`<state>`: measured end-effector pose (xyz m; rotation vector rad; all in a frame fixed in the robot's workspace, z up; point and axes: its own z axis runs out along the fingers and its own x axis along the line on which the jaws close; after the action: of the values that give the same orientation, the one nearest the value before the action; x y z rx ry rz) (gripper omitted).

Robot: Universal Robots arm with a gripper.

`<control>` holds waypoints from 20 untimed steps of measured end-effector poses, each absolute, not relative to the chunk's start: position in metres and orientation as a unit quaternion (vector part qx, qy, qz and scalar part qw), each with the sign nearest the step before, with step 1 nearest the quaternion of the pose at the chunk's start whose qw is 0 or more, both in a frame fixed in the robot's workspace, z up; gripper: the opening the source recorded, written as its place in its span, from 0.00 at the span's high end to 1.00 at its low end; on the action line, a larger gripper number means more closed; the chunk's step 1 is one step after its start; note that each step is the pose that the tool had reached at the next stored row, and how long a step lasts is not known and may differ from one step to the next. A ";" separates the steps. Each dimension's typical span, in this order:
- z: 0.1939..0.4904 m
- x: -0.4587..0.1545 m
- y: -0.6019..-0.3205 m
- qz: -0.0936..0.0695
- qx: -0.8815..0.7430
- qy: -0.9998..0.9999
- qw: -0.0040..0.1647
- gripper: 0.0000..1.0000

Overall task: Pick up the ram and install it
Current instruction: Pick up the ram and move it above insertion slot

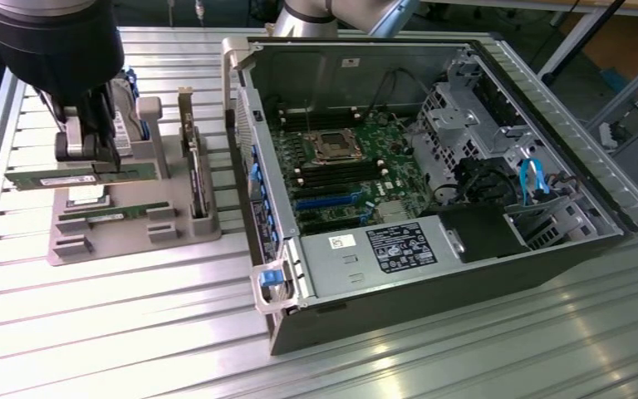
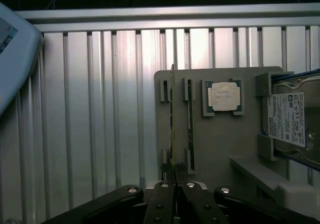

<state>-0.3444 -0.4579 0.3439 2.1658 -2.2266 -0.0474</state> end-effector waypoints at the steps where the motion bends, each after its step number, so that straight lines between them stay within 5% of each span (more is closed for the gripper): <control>1: 0.345 -0.344 -0.458 -0.015 0.697 -0.717 0.018 0.88; 20: 0.361 -0.344 -0.458 -0.015 0.689 -0.724 0.017 0.88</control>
<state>-0.3444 -0.4579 0.3614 2.1409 -2.2511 -0.0480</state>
